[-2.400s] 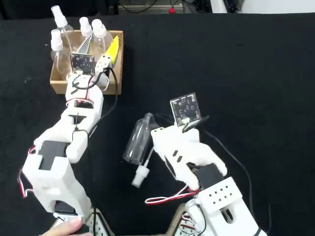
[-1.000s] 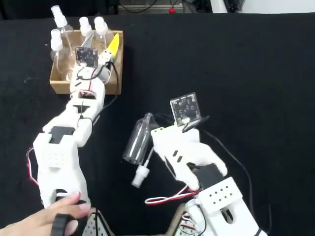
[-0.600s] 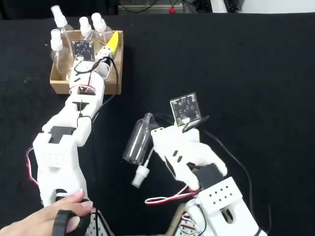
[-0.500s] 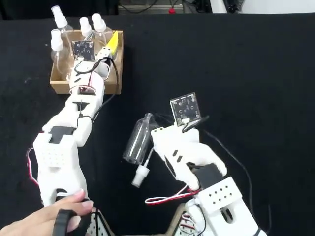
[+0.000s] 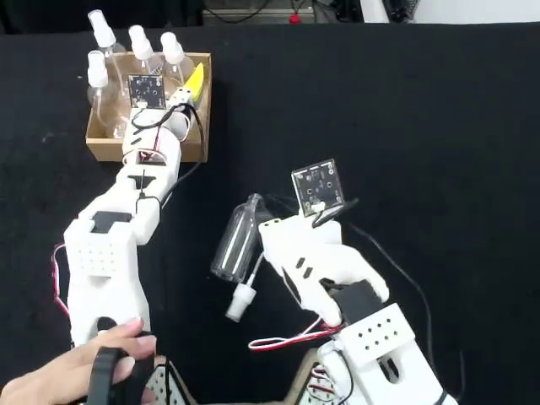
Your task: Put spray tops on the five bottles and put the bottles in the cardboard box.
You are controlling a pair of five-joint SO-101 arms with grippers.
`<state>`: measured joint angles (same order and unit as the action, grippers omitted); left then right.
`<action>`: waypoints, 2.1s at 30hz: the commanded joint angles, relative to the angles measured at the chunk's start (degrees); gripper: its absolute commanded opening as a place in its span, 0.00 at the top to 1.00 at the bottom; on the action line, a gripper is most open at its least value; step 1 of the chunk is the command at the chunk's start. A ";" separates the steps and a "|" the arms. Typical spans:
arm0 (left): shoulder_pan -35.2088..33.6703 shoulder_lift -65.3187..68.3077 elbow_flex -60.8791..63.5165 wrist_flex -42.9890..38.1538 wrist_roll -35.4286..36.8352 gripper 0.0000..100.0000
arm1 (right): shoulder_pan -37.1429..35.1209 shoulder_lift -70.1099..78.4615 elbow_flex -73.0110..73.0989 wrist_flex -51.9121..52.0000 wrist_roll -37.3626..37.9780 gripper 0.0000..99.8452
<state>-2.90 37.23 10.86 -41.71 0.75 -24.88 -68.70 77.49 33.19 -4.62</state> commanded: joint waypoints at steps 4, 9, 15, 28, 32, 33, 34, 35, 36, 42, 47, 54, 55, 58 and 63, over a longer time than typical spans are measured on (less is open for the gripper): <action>-0.66 0.70 -4.97 -0.18 0.79 0.82 | 1.14 -0.04 -0.22 -1.23 0.00 0.95; -0.40 0.79 -4.62 -2.81 0.62 0.82 | 1.14 -0.04 -0.22 -1.32 0.00 0.95; 0.40 0.26 -1.71 -3.69 0.44 0.82 | 1.14 -0.04 -0.22 -1.32 0.00 0.95; 0.40 0.18 0.57 -3.60 0.44 0.82 | 1.14 -0.04 -0.22 -1.32 0.09 0.95; 1.01 -1.93 2.51 -3.69 0.62 0.82 | 1.14 -0.04 -0.22 -1.41 0.09 0.95; 1.01 -2.73 2.86 -3.43 0.70 0.82 | 1.14 -0.04 -0.22 -1.41 0.09 0.95; 1.01 -3.16 3.30 -3.43 0.79 0.82 | 1.14 -0.04 -0.22 -1.41 0.09 0.95; 0.92 -3.69 3.47 -3.34 0.79 0.82 | 1.14 -0.04 -0.22 -1.41 0.09 0.95; 0.84 -3.96 3.65 -3.34 0.79 0.82 | 1.14 -0.04 -0.22 -1.41 0.09 0.95; 0.84 -3.96 4.18 -3.34 0.70 0.82 | 1.23 -0.04 -0.22 -1.41 0.09 0.95; 1.01 -3.96 4.26 -3.34 0.53 0.81 | 1.23 -0.04 -0.22 -1.41 0.09 0.95; 0.84 -3.96 4.18 -3.34 0.53 0.81 | 1.23 -0.04 -0.22 -1.41 0.09 0.95; 0.84 -3.96 4.18 -3.34 0.53 0.81 | 1.23 -0.04 -0.22 -1.41 0.09 0.95; 0.84 -3.96 4.18 -3.34 0.53 0.81 | 1.23 -0.04 -0.22 -1.41 0.09 0.95; 1.01 -3.96 5.14 -3.34 0.53 0.70 | 1.23 -0.04 -0.22 -1.41 0.09 0.95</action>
<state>-2.90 37.23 15.60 -44.35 1.10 -24.88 -68.70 77.49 33.19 -4.62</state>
